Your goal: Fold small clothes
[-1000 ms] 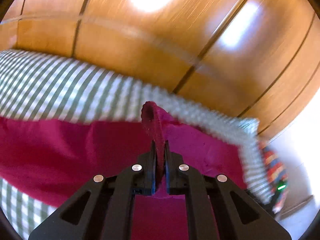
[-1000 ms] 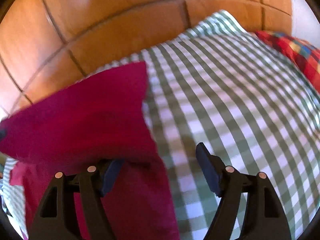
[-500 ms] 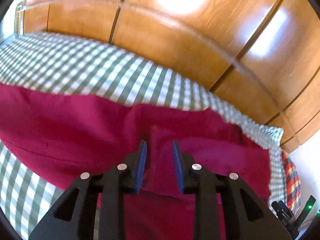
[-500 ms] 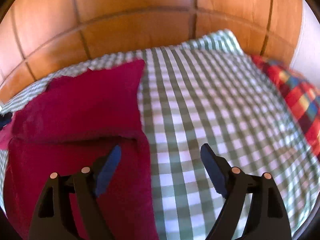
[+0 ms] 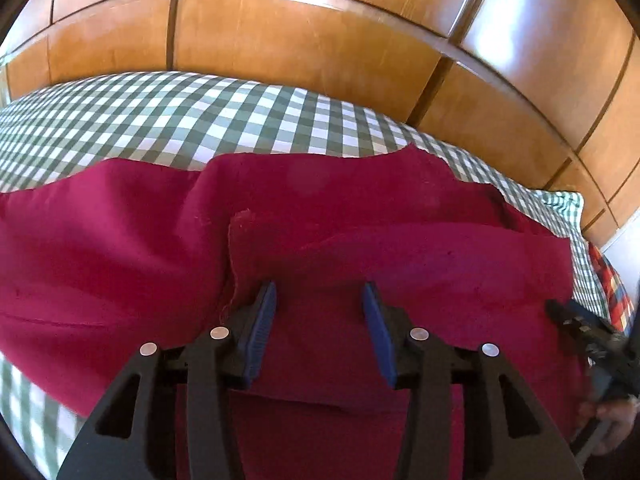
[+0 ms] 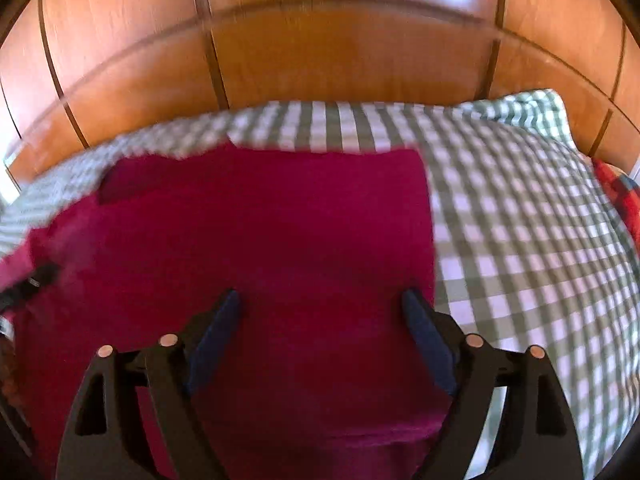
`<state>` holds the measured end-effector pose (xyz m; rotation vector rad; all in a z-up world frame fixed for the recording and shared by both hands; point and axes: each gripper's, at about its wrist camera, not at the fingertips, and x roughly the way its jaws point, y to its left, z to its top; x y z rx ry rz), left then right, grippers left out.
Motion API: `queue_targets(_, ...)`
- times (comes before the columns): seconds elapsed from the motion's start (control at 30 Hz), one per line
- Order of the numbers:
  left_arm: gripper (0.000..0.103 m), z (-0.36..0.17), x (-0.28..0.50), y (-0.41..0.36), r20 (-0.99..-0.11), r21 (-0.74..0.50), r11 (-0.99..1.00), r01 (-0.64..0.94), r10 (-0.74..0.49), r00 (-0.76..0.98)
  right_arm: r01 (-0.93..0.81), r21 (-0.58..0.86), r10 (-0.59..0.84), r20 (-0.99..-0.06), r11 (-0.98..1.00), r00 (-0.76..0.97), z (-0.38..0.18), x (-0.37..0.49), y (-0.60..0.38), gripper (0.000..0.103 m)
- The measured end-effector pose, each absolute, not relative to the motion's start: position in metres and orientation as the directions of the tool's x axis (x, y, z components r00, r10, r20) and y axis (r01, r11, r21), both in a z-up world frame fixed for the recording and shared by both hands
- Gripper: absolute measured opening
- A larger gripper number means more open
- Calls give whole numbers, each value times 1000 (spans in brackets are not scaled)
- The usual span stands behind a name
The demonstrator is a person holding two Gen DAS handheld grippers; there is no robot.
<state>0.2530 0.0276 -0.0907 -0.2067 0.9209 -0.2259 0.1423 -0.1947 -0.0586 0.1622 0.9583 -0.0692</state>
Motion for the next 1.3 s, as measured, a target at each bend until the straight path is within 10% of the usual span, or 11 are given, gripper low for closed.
queue_targets(0.4,47,-65,215,96,-714,-512,859,-31,-405,570,166,-13,-108,-810,986,576,-37,137,-186,99)
queue_targets(0.8,60,-66,140,344,-709,-573,603,-555,-25,705,17,71,46,-790,997,611,-22,61,-122,100)
queue_targets(1.23,59,-77,164,442,-747,-555,482,-677,69,662,31,75,47,-843,997,535,-47,74,-117,101)
queue_targets(1.3,27,-77,173,444,-770,-502,516,-694,98,630,32,76,47,-843,997,536,-47,67,-117,101)
